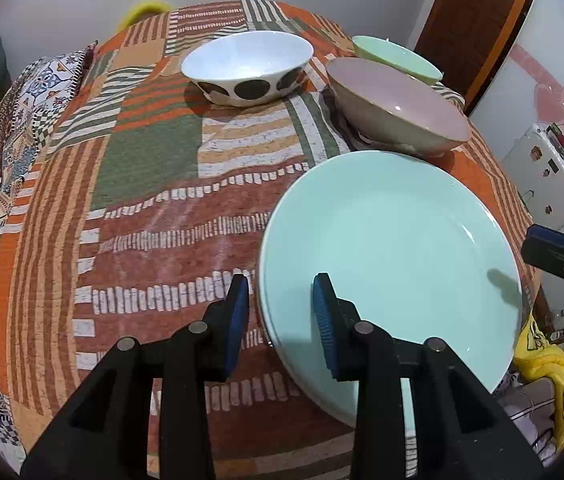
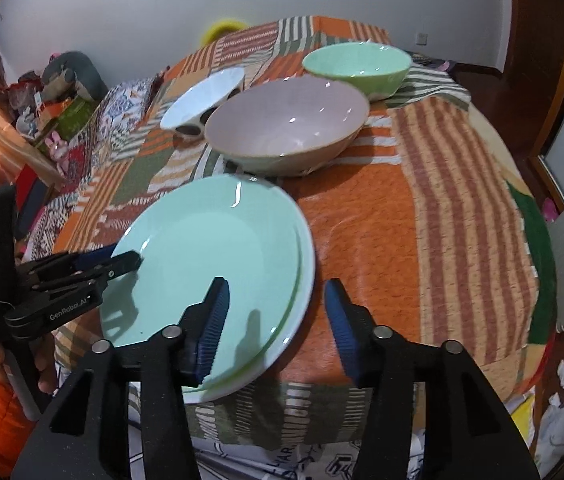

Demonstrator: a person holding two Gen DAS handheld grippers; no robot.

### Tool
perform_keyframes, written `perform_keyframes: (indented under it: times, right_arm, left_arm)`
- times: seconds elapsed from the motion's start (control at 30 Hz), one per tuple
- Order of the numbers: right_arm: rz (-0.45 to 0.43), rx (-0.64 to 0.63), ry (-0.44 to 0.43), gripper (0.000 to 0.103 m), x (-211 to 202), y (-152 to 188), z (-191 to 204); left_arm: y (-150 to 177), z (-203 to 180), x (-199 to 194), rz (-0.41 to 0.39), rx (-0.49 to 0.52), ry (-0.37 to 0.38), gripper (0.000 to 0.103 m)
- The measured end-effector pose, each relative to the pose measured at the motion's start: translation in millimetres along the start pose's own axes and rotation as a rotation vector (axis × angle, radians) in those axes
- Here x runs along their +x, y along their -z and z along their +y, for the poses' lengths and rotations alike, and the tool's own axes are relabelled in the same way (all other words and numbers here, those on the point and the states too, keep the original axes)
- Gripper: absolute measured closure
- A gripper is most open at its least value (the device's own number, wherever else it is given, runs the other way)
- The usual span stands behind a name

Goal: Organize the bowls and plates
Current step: 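Open both tools and withdraw them from the green plate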

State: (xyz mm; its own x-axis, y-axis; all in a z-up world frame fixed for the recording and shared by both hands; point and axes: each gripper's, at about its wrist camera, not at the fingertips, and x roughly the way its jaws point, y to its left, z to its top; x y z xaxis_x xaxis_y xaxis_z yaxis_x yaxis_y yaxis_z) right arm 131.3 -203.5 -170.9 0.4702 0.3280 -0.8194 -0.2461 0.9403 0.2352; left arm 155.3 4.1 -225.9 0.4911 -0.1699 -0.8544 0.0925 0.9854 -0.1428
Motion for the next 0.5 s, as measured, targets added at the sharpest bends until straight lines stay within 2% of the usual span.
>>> perform_keyframes:
  times: [0.3, 0.5]
  right_arm:
    - [-0.042, 0.03, 0.018, 0.056, -12.0, -7.7, -11.0]
    - [-0.109, -0.007, 0.032, 0.056, -25.0, -22.8, -5.0]
  left_arm:
    - [-13.1, 13.1, -40.7, -0.079, -0.032, 0.013, 0.07]
    - [-33.1, 9.9, -69.8, -0.16, -0.007, 0.014, 0.064]
